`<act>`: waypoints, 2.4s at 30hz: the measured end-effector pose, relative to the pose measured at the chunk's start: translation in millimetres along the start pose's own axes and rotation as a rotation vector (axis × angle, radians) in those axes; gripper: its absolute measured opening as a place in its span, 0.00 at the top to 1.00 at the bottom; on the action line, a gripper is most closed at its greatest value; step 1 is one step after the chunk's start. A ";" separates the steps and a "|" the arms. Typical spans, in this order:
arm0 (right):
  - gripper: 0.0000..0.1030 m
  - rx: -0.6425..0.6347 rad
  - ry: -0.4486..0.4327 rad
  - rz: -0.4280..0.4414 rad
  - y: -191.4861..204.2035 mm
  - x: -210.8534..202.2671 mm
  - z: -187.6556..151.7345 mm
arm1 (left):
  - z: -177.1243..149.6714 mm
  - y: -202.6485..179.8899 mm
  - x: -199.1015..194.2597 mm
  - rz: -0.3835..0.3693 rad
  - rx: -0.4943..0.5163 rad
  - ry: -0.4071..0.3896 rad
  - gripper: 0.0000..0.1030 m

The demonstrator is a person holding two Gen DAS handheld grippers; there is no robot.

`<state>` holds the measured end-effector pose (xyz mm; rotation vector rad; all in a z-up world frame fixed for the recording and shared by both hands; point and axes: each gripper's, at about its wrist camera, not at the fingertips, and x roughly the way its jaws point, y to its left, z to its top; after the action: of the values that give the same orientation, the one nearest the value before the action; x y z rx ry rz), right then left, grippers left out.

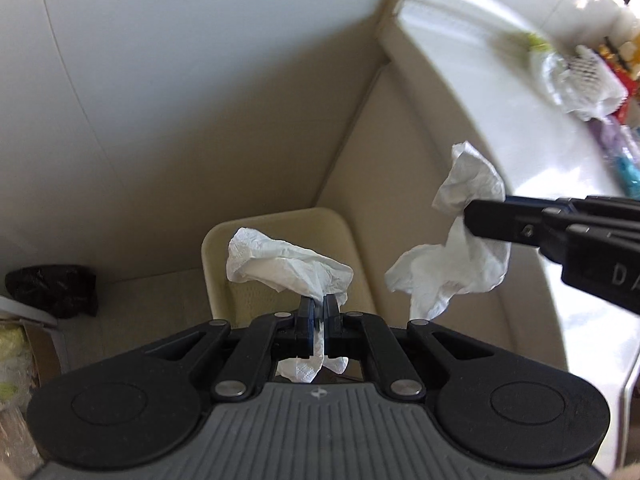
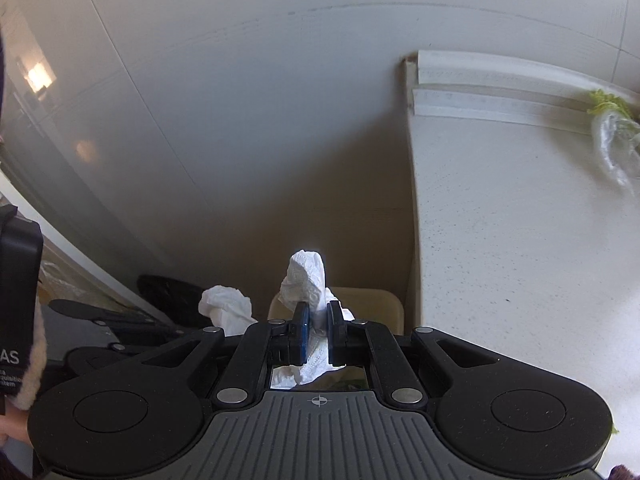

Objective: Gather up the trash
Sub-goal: 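Carry both held tissues off the counter to above the bin, then open both tools to drop the tissues into the bin, then move both open tools back over the counter toward the remaining trash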

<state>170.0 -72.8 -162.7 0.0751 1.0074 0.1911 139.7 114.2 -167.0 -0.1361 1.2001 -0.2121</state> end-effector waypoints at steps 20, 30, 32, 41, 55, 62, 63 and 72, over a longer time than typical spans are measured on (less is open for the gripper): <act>0.93 -0.096 0.111 -0.008 12.1 60.6 5.4 | -2.4 23.3 63.9 0.030 -0.076 0.073 0.96; 0.89 -0.110 0.120 -0.010 14.3 68.1 10.5 | 0.1 16.0 71.5 0.036 -0.077 0.080 0.95; 0.85 -0.110 0.117 -0.006 14.7 68.1 9.7 | 0.7 16.3 68.7 0.034 -0.071 0.080 0.93; 0.70 -0.088 0.117 0.013 12.0 63.6 8.0 | 1.2 14.5 65.2 0.051 -0.043 0.075 0.72; 0.62 -0.070 0.113 0.026 7.3 55.1 11.2 | -0.6 10.6 67.2 0.060 -0.019 0.075 0.47; 0.58 -0.072 0.090 0.039 4.1 43.2 13.6 | -2.0 10.6 66.4 0.059 -0.015 0.063 0.42; 0.58 -0.072 0.086 0.040 4.0 40.7 14.0 | -1.9 10.7 65.2 0.060 -0.013 0.062 0.41; 0.49 -0.079 0.039 0.041 11.6 18.8 15.9 | -5.1 6.3 55.2 0.066 0.007 0.038 0.31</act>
<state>191.8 -57.5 -168.1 0.0204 1.0362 0.2708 154.5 107.4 -220.3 -0.0864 1.2401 -0.1611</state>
